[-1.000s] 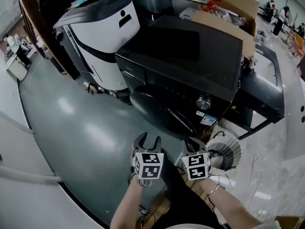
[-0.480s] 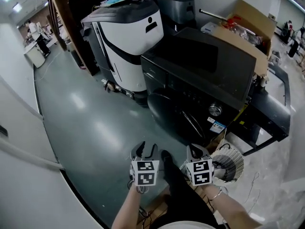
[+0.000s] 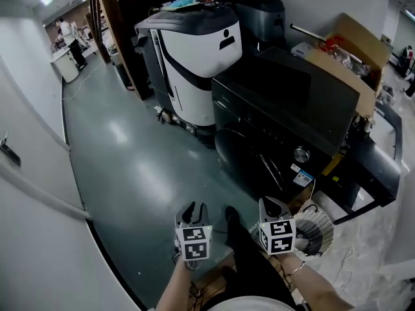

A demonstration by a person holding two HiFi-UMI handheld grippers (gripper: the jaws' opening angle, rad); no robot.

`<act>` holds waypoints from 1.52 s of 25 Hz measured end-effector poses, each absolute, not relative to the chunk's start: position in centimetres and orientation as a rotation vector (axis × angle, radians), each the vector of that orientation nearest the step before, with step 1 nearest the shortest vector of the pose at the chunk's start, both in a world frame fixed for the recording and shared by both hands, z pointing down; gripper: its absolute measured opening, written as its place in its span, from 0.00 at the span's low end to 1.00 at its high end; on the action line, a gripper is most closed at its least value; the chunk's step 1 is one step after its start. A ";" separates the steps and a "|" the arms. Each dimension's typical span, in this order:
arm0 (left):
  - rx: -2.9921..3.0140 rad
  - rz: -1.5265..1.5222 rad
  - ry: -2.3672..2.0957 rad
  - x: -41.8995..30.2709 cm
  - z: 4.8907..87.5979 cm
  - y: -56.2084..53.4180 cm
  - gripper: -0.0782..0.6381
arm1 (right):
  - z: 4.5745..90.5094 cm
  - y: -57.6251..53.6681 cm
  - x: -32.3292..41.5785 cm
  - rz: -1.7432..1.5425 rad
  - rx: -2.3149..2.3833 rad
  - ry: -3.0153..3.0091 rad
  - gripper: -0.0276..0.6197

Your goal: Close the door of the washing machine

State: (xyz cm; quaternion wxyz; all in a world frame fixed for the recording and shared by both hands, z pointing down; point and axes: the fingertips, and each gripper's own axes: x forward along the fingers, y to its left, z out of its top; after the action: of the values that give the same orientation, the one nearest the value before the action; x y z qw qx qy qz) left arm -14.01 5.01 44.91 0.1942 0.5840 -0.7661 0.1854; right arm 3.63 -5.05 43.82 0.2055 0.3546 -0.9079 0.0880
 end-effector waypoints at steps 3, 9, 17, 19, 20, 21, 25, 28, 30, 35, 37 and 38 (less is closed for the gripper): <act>1.590 0.501 -2.169 -14.5 45.0 6.8 0.24 | 43.6 -4.4 3.6 0.255 0.979 -2.533 0.05; 1.503 0.475 -2.205 -15.6 45.3 9.9 0.20 | 43.1 -3.2 2.8 0.255 0.939 -2.556 0.05; 1.448 0.423 -2.250 -16.9 44.1 12.5 0.18 | 42.6 -2.2 2.4 0.277 0.890 -2.578 0.05; 1.446 0.399 -2.254 -17.0 43.5 12.8 0.18 | 42.7 -2.1 2.4 0.288 0.885 -2.578 0.05; 1.446 0.390 -2.253 -17.0 43.3 12.8 0.18 | 42.7 -2.1 2.4 0.292 0.883 -2.577 0.05; 1.446 0.385 -2.252 -17.0 43.3 12.9 0.18 | 42.8 -2.0 2.5 0.296 0.881 -2.577 0.05; 1.435 0.368 -2.247 -16.9 43.4 13.2 0.18 | 42.9 -2.3 2.7 0.303 0.876 -2.579 0.05; 1.434 0.359 -2.236 -16.7 43.6 13.0 0.18 | 43.1 -2.8 3.0 0.313 0.878 -2.577 0.05; 1.432 0.367 -2.231 -16.6 43.9 12.9 0.18 | 43.2 -3.2 3.1 0.318 0.879 -2.576 0.05; 1.426 0.375 -2.236 -16.8 44.2 12.6 0.18 | 43.8 -3.7 3.3 0.322 0.877 -2.570 0.05; 1.425 0.376 -2.234 -16.9 44.3 12.4 0.18 | 44.0 -3.8 3.2 0.327 0.867 -2.572 0.05; 1.424 0.377 -2.232 -16.9 44.4 12.4 0.18 | 44.1 -3.8 3.1 0.329 0.860 -2.572 0.05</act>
State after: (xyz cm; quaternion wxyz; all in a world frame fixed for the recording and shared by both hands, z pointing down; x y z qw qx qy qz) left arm -16.91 12.35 44.41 0.2315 0.5180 -0.8120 0.1370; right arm 3.07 -3.84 44.08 0.2034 0.3081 -0.9218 0.1179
